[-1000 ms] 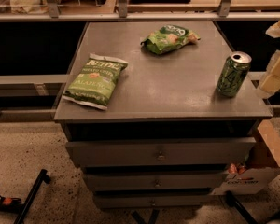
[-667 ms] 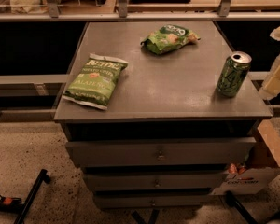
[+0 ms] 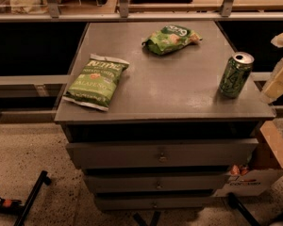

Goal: Move green can near green rice chip bag

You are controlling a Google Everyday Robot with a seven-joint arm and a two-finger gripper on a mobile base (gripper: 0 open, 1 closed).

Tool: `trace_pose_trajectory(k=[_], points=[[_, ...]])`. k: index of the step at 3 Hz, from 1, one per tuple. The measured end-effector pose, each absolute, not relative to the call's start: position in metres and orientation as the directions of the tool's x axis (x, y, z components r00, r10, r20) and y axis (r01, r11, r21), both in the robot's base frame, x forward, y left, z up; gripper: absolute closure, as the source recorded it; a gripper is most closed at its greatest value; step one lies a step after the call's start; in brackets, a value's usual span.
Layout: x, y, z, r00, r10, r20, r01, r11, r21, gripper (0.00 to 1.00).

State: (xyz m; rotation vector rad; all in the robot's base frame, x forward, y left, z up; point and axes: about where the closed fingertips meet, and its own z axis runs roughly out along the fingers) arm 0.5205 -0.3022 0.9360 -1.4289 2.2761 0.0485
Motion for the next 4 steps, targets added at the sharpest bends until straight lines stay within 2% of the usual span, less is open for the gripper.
trace_pose_trajectory(k=[4], points=[[0.569, -0.296, 0.915, -0.303, -0.745, -0.594, -0.854, 0.489, -0.176, 0.00]])
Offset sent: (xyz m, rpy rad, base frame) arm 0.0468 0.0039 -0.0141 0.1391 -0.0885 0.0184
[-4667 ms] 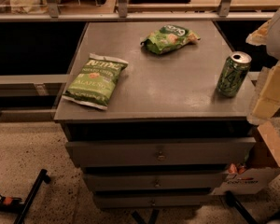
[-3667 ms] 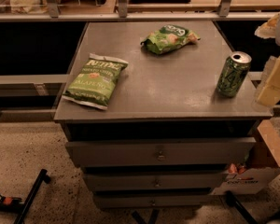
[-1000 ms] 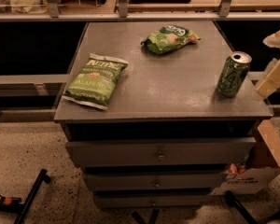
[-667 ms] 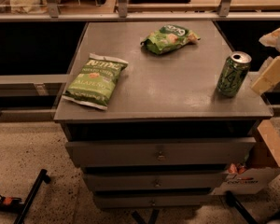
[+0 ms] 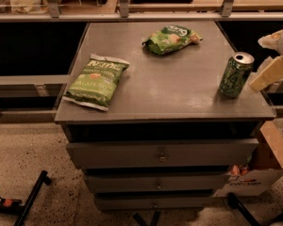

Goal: Move green can near green rice chip bag

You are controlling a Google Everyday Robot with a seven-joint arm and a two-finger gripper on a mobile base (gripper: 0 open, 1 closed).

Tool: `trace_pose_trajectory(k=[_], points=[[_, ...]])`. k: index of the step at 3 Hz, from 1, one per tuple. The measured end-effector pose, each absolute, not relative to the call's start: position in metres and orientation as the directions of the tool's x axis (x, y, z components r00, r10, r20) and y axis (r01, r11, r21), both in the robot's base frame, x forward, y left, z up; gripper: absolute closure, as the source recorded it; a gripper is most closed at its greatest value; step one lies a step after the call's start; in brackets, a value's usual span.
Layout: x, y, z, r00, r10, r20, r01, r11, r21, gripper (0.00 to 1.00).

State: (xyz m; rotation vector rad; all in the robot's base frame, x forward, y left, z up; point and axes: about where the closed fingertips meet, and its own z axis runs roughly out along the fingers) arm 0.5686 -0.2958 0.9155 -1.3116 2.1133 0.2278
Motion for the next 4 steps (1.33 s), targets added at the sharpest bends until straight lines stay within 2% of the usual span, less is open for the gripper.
trace_pose_trajectory(k=[4], points=[[0.598, -0.302, 0.887, -0.318, -0.637, -0.702, -0.822, 0.554, -0.131, 0.00]])
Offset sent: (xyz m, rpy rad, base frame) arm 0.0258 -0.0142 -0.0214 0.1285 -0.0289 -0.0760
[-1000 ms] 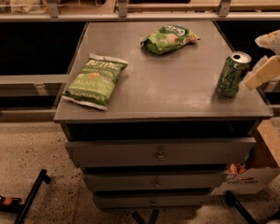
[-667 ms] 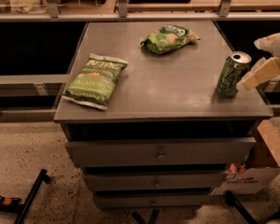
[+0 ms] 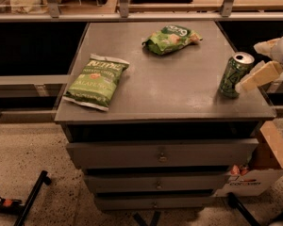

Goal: Move green can near green rice chip bag

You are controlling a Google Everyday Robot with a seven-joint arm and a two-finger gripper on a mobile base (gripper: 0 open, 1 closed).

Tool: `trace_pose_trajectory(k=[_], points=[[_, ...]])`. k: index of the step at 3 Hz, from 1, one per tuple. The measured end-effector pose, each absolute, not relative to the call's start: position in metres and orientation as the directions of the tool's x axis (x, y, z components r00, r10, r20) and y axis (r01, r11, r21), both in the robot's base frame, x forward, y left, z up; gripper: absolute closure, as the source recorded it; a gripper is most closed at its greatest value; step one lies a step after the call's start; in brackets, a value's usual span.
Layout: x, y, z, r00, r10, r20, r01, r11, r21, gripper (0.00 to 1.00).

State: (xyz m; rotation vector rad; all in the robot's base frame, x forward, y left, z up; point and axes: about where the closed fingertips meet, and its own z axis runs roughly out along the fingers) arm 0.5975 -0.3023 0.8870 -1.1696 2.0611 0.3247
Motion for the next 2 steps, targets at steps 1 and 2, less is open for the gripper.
trace_pose_trajectory(k=[1, 2], points=[[0.6010, -0.2991, 0.8834, -0.302, -0.615, -0.728, -0.829, 0.547, -0.119, 0.15], [0.6031, -0.2918, 0.8791, -0.291, -0.601, -0.745, -0.842, 0.530, -0.099, 0.37]])
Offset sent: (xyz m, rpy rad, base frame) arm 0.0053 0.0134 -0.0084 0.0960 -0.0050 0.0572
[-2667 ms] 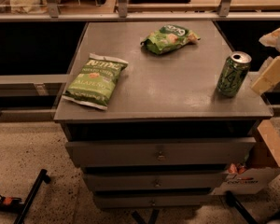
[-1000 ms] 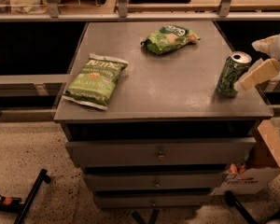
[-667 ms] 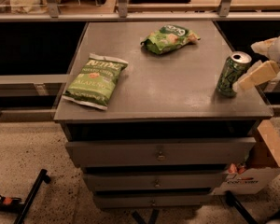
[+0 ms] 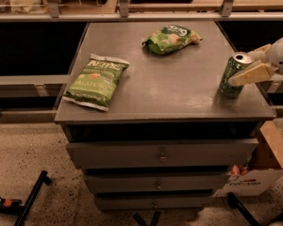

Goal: Move green can near green rice chip bag

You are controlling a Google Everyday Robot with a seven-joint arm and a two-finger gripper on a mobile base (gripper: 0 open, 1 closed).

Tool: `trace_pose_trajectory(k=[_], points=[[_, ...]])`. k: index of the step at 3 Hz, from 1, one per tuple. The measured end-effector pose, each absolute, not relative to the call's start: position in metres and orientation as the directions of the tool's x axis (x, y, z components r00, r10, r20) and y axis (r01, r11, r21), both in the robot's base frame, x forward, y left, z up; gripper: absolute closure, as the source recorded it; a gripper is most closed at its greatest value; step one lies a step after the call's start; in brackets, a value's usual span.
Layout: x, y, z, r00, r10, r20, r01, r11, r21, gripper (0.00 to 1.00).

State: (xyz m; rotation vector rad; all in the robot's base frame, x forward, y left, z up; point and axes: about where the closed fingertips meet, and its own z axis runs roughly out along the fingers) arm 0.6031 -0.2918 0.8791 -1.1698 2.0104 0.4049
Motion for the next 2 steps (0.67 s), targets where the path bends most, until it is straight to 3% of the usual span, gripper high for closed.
trace_pose_trajectory(k=[2], points=[[0.5996, -0.2805, 0.8685, -0.296, -0.583, -0.757, -0.863, 0.502, -0.049, 0.82]])
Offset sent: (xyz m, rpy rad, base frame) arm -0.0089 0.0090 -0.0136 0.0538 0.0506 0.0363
